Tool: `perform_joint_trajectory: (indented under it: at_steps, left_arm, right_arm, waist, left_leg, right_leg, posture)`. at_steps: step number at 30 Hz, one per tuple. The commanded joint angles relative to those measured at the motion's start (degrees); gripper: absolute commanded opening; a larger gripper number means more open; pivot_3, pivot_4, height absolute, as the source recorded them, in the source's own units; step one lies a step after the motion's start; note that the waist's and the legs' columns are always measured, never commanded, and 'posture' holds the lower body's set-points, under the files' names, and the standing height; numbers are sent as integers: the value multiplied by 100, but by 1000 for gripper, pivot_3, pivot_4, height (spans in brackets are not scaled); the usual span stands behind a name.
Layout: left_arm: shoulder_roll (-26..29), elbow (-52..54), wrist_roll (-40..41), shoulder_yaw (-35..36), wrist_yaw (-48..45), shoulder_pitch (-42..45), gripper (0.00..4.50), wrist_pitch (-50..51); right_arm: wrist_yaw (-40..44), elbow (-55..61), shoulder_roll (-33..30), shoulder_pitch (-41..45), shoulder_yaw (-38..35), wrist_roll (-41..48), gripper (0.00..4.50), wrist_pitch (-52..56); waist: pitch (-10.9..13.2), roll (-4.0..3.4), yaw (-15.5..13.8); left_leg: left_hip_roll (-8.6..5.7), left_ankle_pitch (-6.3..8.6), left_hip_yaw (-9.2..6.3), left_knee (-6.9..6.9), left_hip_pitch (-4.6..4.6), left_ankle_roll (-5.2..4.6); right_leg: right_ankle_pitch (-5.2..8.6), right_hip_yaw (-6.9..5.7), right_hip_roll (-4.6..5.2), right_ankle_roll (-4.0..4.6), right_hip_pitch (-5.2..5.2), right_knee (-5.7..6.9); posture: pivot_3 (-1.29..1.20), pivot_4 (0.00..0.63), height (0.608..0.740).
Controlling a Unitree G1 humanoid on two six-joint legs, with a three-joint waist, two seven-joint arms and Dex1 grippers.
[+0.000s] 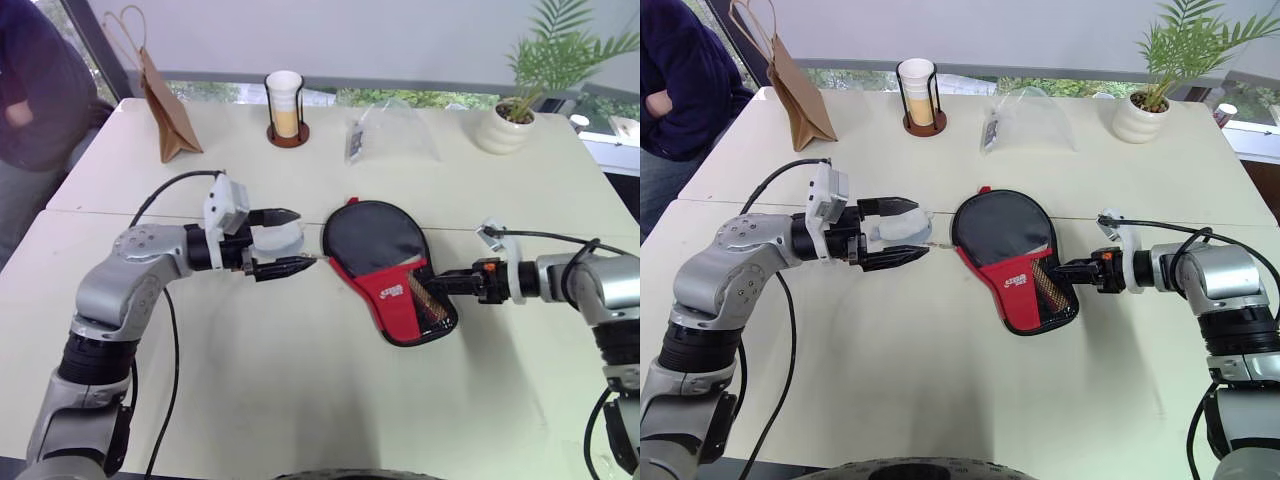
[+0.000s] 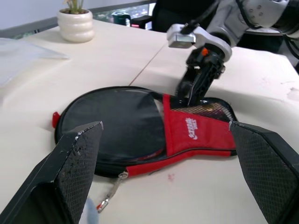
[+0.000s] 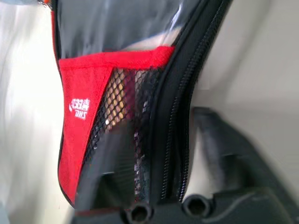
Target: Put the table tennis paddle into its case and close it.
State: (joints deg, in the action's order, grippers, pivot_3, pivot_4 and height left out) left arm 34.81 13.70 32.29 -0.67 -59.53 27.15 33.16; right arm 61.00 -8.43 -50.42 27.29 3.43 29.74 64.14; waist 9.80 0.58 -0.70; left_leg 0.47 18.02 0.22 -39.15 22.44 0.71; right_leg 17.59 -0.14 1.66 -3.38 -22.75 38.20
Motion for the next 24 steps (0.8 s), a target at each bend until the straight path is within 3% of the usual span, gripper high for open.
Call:
perform_joint_trajectory:
  at_steps: [1,5,13,19,24]
  left_arm:
    - [-13,111,71,150,72,-2,4500,-127]
    - [-62,104,61,141,151,-15,4500,-170]
    - [-153,168,84,103,261,-141,4500,-214]
    - [-210,119,87,54,247,-157,4500,-234]
    - [-247,40,58,-6,199,-100,4500,-258]
  right_arm:
    - [-197,380,62,-348,107,95,160,451]
    - [-575,1128,94,-833,-210,375,31,994]
    - [-1536,3118,690,-1893,-1596,1212,31,2743]
    - [-2179,3878,820,-2771,-2110,1866,31,2836]
    - [-2647,3900,940,-2793,-2399,2030,31,2836]
  waist:
    - [0,0,-2]
    - [0,1,-18]
    - [-2,1,-12]
    - [-3,2,-14]
    - [-3,3,-5]
  left_leg:
    - [0,0,0,0,0,0]
    - [-1,1,-2,0,1,-1]
    - [-1,1,-7,1,2,-2]
    - [-2,2,-7,2,2,-3]
    - [-3,2,-7,2,1,-4]
  right_leg:
    - [0,0,0,0,0,0]
    - [0,-1,2,0,2,-1]
    - [0,-2,2,0,3,-1]
    - [0,-2,2,0,4,-3]
    - [0,-2,0,0,5,-3]
  posture:
    - [0,150,740]
    - [0,150,740]
    - [0,150,740]
    - [0,150,740]
    - [0,150,740]
